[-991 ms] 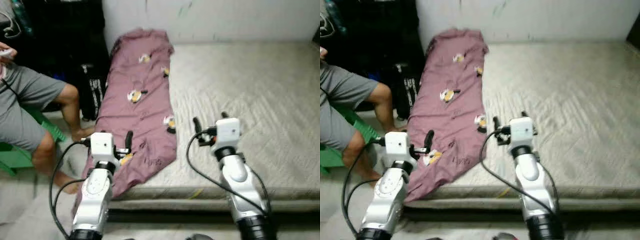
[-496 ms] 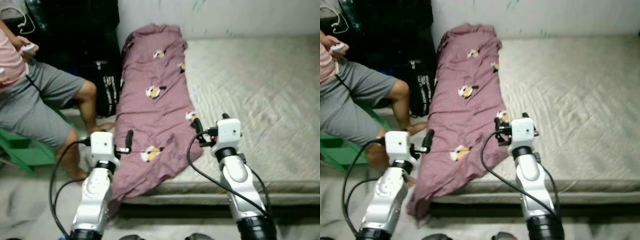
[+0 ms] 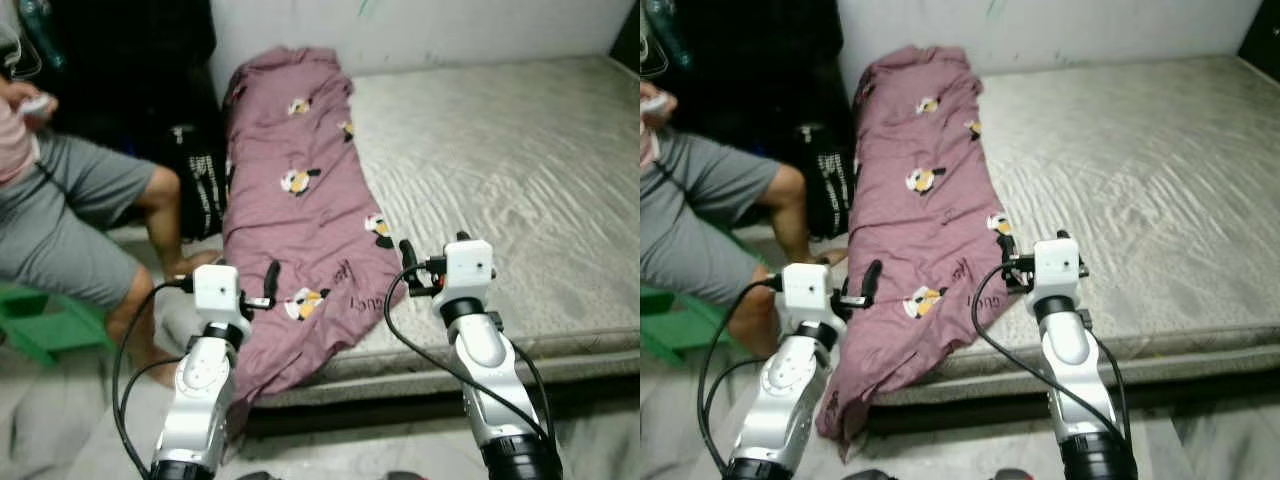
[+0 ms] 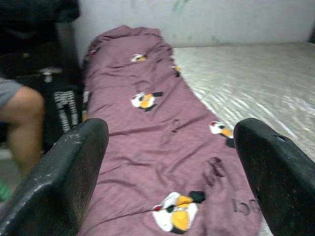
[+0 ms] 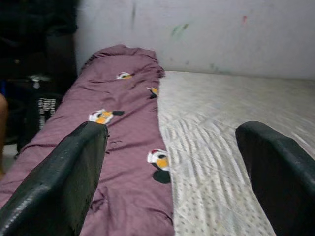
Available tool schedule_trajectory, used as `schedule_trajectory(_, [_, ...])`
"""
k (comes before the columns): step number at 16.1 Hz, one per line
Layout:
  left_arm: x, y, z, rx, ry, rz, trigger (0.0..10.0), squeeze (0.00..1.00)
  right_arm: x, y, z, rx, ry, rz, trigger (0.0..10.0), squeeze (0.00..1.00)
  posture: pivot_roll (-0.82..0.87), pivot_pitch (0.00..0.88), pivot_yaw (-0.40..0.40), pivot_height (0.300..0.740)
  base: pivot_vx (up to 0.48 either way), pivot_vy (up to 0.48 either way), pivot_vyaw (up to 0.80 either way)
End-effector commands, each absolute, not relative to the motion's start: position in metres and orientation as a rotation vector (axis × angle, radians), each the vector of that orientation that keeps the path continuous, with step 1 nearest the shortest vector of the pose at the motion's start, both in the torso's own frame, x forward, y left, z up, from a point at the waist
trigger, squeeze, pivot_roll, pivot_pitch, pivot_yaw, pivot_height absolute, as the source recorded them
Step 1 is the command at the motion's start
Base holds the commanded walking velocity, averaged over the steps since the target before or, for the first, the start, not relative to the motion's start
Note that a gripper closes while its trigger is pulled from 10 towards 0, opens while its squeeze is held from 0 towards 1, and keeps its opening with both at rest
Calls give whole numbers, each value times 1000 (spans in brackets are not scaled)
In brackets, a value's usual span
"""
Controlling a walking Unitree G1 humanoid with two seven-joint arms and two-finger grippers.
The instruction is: Clean up the room
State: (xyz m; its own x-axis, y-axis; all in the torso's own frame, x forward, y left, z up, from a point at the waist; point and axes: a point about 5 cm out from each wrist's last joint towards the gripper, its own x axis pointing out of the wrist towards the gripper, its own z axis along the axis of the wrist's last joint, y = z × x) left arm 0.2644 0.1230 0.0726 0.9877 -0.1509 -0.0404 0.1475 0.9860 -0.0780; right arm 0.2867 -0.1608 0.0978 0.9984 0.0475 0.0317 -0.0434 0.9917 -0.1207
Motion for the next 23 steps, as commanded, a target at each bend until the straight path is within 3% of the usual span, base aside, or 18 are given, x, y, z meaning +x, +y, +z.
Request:
schedule_trajectory(1, [266, 122, 77, -75, 30, -165, 10000, 0, 288, -162, 102, -109, -43, 39, 10000, 0, -62, 0, 81, 740, 0, 0, -800])
schedule_trajectory(7, [263, 127, 76, -49, 31, -143, 10000, 0, 286, -164, 104, -108, -62, 28, 10000, 0, -61, 0, 84, 740, 0, 0, -669])
schedule_trajectory(12, [222, 174, 59, 81, 82, -27, 10000, 0, 252, -189, 82, -110, 10, -45, 10000, 0, -42, 0, 84, 740, 0, 0, 0])
schedule_trajectory(19, [233, 167, 69, 58, 52, -56, 10000, 0, 261, -181, 86, -86, -11, -43, 10000, 0, -34, 0, 98, 740, 0, 0, -406])
schedule_trajectory(23, [242, 162, 71, 66, 57, -111, 10000, 0, 263, -175, 84, -71, -22, -75, 10000, 0, -49, 0, 155, 740, 0, 0, 0])
